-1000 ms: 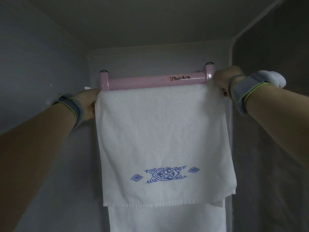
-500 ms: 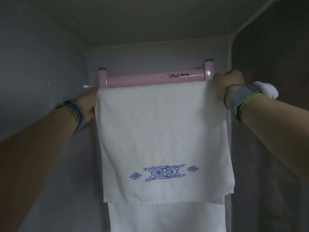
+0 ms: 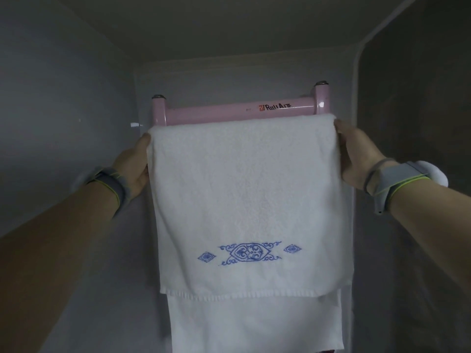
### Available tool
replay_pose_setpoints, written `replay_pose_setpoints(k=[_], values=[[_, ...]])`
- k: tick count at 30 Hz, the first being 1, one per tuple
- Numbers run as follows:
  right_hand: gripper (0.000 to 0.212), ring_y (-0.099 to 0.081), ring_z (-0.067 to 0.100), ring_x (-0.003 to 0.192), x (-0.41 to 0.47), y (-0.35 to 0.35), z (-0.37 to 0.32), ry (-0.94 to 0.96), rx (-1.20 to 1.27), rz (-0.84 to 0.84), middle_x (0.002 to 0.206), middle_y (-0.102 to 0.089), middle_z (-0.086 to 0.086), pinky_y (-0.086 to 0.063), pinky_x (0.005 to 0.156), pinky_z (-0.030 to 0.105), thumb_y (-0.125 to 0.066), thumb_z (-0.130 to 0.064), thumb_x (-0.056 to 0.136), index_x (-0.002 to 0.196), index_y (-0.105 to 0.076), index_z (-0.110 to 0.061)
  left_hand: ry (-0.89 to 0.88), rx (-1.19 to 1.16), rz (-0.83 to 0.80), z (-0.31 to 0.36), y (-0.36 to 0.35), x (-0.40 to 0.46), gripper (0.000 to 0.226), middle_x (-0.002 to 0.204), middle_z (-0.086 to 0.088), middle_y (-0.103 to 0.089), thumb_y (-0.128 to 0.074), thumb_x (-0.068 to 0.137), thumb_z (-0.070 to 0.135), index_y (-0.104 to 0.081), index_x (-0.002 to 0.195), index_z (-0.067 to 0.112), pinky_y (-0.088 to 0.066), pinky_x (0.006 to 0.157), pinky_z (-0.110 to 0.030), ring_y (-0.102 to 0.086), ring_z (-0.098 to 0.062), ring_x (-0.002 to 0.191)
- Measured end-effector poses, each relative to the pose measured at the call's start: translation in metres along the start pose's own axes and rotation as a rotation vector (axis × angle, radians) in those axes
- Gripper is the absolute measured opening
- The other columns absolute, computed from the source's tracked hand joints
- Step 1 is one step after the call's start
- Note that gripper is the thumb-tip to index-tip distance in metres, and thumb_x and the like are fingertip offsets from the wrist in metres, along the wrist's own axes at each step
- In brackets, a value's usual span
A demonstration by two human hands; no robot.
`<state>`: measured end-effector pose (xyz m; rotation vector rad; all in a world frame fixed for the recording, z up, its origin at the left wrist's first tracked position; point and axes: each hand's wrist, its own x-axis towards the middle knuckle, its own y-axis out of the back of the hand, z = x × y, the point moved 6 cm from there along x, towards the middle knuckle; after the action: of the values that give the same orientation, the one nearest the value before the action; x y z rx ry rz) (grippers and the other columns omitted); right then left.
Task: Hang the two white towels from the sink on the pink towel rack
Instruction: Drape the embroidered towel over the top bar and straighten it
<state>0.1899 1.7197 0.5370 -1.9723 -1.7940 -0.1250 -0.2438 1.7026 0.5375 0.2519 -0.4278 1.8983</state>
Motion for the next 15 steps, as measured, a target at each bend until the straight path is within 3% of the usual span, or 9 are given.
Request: replay_pose_setpoints(k=[4,6,11,15], values=[[0.035,-0.068,0.018,0.086,-0.005,0.009,0.0,0.055,-0.044,0.077,0.089,-0.072,-0.006,-0.052,0.073,0.028,-0.064,-0.045,0.085,0.107,-0.069,-0.018,-0.056,0.022,0.079,0.0,0.005,-0.003,0.025,0.091,0.002,-0.065,-0.06,0.089,0.043,-0.065,0.089,0.019,-0.051,0.069,-0.024,-0.059,-0.012,0.076],[0.039,-0.066,0.021,0.082,-0.006,0.015,0.001,0.089,-0.08,0.102,0.09,-0.071,-0.003,-0.052,0.069,0.028,-0.068,-0.042,0.082,0.108,-0.069,-0.014,-0.095,0.035,0.126,0.004,0.009,-0.003,0.022,0.089,0.001,-0.064,-0.062,0.087,0.041,-0.064,0.083,0.02,-0.051,0.071,-0.027,-0.059,-0.014,0.077],[0.042,-0.069,0.022,0.09,-0.01,0.021,0.011,0.087,-0.082,0.092,0.103,-0.074,0.001,-0.055,0.074,0.031,-0.074,-0.038,0.077,0.111,-0.07,-0.012,-0.078,0.077,0.109,0.003,0.003,-0.009,0.04,0.106,0.0,-0.066,-0.061,0.087,0.046,-0.064,0.113,0.016,-0.053,0.076,-0.025,-0.062,-0.017,0.09],[0.025,-0.064,0.016,0.071,-0.01,0.024,0.006,0.097,-0.039,0.07,0.083,-0.07,-0.003,-0.053,0.066,0.027,-0.071,-0.03,0.083,0.102,-0.071,-0.014,-0.067,0.099,0.077,-0.002,0.004,-0.014,0.039,0.11,0.0,-0.065,-0.058,0.089,0.044,-0.061,0.118,0.017,-0.053,0.08,-0.027,-0.061,-0.014,0.086]])
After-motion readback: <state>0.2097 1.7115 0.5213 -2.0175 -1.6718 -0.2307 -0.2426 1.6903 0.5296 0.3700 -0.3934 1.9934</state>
